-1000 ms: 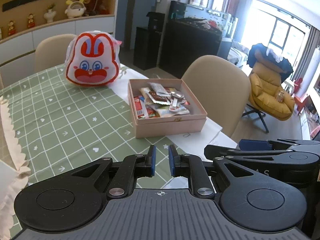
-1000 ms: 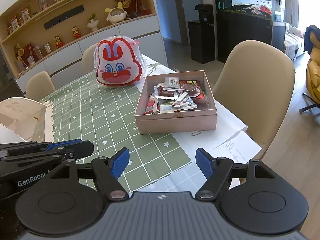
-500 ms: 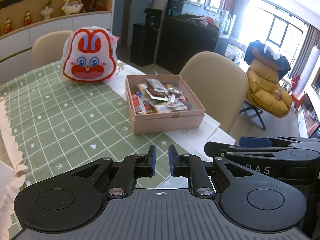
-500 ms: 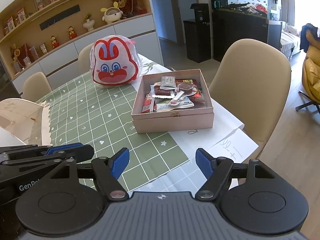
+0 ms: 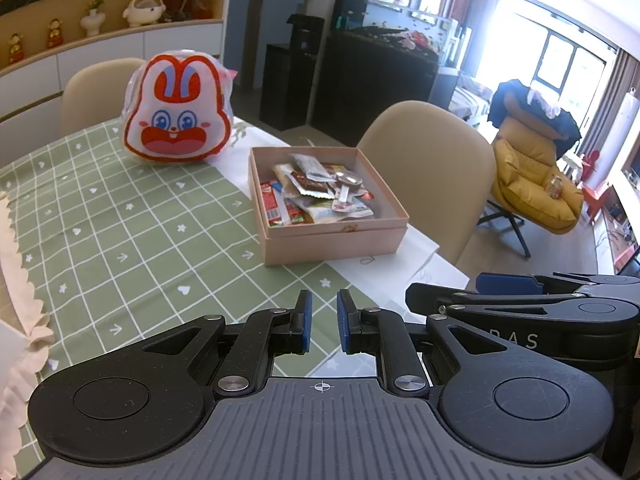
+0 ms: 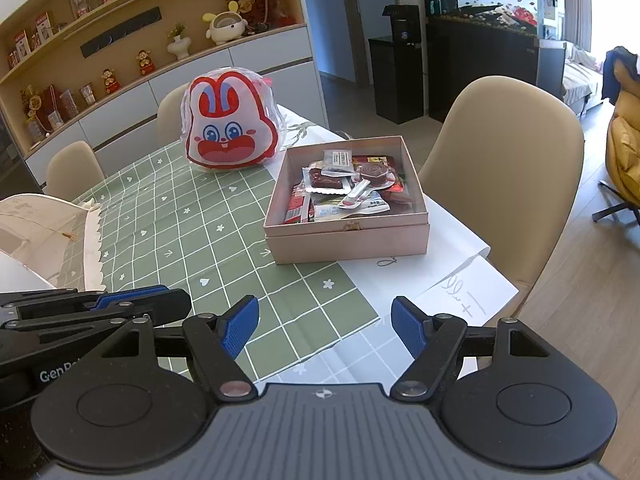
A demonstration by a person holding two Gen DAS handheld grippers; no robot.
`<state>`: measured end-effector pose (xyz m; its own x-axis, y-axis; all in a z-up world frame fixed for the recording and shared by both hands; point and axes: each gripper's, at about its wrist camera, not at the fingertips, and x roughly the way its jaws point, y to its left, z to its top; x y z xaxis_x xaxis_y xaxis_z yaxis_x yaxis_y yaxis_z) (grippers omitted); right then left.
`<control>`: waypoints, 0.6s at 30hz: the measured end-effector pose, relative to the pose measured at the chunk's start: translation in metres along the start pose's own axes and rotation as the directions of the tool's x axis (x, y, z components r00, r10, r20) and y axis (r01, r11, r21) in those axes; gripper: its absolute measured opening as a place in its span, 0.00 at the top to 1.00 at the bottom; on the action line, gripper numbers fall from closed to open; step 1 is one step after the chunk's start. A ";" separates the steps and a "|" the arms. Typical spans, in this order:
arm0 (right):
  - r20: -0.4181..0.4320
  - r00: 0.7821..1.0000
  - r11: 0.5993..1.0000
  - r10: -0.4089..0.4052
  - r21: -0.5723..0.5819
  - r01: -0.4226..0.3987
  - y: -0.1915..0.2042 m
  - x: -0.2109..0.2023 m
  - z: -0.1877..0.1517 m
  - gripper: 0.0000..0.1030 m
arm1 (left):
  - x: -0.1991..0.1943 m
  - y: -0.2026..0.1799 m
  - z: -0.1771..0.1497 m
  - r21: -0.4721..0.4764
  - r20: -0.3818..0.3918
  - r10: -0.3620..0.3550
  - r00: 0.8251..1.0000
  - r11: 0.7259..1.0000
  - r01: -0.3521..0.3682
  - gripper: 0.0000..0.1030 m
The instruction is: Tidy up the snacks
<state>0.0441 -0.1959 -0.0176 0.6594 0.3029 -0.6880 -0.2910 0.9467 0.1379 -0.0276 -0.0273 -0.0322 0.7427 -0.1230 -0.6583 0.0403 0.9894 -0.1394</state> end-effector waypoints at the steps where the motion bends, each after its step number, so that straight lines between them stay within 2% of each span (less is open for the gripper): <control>1: 0.000 1.000 1.000 0.000 0.000 0.000 0.000 0.000 0.000 0.28 | 0.000 0.000 0.000 0.000 0.000 0.000 1.000 1.000 0.000 0.83; 18: -0.002 1.000 1.000 0.003 -0.002 -0.003 0.000 0.000 0.000 0.28 | 0.000 -0.001 -0.001 -0.002 0.000 -0.001 1.000 1.000 0.001 0.83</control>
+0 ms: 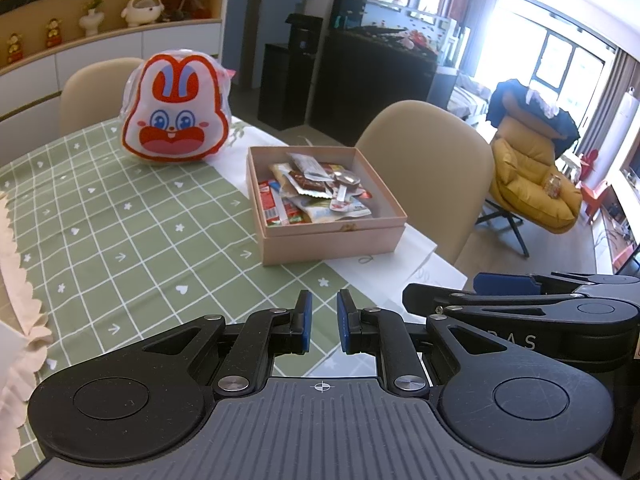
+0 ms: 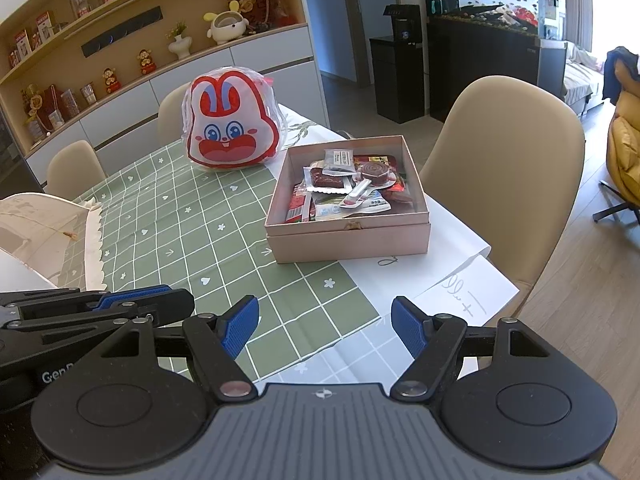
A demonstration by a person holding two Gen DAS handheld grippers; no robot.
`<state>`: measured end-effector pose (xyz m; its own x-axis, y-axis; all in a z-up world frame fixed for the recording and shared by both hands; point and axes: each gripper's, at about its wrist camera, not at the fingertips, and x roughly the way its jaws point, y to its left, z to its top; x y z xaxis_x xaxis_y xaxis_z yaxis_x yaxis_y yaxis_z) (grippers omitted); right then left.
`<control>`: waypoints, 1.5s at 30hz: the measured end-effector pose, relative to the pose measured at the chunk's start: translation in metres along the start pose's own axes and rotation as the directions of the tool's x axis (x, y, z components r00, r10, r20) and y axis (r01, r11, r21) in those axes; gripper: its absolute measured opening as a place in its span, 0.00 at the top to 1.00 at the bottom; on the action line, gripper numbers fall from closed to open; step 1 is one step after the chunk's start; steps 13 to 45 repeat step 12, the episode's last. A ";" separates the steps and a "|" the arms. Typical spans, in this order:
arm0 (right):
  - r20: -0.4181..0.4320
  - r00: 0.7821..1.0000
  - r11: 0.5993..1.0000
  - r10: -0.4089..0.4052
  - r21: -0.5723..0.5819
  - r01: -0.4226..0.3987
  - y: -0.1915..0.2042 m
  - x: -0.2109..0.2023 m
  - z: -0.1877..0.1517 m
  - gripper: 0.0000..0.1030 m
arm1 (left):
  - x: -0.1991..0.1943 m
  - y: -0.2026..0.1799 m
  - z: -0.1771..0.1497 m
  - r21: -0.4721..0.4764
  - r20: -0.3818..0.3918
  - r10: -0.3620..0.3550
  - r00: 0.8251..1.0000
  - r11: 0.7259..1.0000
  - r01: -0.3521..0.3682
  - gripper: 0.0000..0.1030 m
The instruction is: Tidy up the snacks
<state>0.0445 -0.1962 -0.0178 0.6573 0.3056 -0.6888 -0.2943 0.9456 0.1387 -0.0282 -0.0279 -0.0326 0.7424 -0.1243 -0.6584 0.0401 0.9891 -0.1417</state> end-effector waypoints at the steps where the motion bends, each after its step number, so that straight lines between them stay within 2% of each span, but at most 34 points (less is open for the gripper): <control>1: 0.000 1.000 1.000 0.000 0.000 0.000 0.000 0.000 0.000 0.28 | 0.000 0.000 0.000 0.000 0.000 0.000 1.000 1.000 0.000 0.83; 45: -0.005 1.000 1.000 -0.003 0.004 0.003 -0.003 0.002 0.000 0.28 | 0.003 -0.002 -0.005 -0.002 -0.008 -0.010 1.000 1.000 0.010 0.83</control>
